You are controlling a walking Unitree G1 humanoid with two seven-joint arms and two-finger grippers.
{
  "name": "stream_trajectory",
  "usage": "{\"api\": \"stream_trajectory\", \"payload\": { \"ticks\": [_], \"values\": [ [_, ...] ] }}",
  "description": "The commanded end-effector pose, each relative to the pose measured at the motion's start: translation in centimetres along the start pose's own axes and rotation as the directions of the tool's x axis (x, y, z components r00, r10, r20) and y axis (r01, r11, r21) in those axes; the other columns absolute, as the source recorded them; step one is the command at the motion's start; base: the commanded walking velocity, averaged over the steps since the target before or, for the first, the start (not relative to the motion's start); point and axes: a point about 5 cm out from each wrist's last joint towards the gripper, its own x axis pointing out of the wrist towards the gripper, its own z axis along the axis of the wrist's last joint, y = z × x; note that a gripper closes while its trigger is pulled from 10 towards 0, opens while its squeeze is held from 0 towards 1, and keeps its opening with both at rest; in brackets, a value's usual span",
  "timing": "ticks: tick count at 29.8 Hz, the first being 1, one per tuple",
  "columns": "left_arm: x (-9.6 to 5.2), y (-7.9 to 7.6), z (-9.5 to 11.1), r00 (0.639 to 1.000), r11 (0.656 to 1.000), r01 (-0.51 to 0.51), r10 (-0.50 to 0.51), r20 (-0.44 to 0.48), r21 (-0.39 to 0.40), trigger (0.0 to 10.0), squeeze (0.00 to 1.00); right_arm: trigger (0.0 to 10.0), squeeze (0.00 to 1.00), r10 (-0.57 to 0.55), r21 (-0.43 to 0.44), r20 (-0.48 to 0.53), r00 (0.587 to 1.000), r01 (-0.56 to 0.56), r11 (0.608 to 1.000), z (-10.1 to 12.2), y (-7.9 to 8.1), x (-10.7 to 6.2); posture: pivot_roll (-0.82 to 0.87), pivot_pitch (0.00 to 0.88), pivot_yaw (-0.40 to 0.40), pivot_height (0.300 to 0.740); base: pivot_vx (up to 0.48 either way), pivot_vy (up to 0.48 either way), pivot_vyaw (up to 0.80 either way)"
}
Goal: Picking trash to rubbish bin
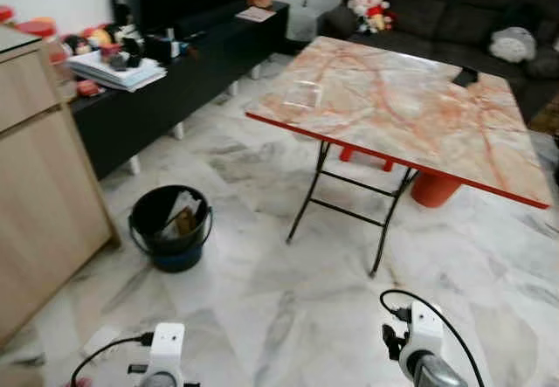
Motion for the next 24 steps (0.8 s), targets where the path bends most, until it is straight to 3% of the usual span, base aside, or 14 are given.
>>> {"api": "stream_trajectory", "payload": {
  "ticks": [1, 8, 16, 24],
  "values": [
    [-0.1, -0.5, -0.2, 1.0, 1.0, 0.018, -0.017, -0.004, 0.021, 10.0, 0.0, 10.0, 0.0, -0.003, 0.012, 0.013, 1.0, 0.003, 1.0, 0.6, -0.1, 0.1, 0.21, 0.0, -0.123, 0.74, 0.356, 0.0, 0.0],
    [-0.1, 0.1, -0.3, 0.999, 0.997, 0.032, -0.032, -0.005, 0.076, 10.0, 0.0, 10.0, 0.0, 0.005, 0.051, 0.019, 1.0, -0.005, 0.999, 0.1, 0.5, 0.1, 0.21, 0.0, -0.083, 0.74, 0.358, 0.0, 0.0],
    [0.0, 0.7, -0.2, 1.0, 0.996, 0.021, -0.021, -0.004, 0.085, 10.0, 0.0, 10.0, 0.0, -0.009, 0.045, 0.001, 1.0, 0.009, 0.999, -0.8, 0.8, -0.1, 0.22, 0.0, -0.06, 0.74, 0.359, 0.0, 0.0],
    [0.0, 0.8, 0.1, 1.0, 0.997, 0.009, -0.01, 0.006, 0.074, 10.0, 0.0, 10.0, 0.0, -0.027, 0.024, -0.014, 1.0, 0.028, 0.999, -1.2, 0.7, -0.2, 0.23, 0.0, -0.068, 0.74, 0.357, 0.0, 0.8]
  ]
}}
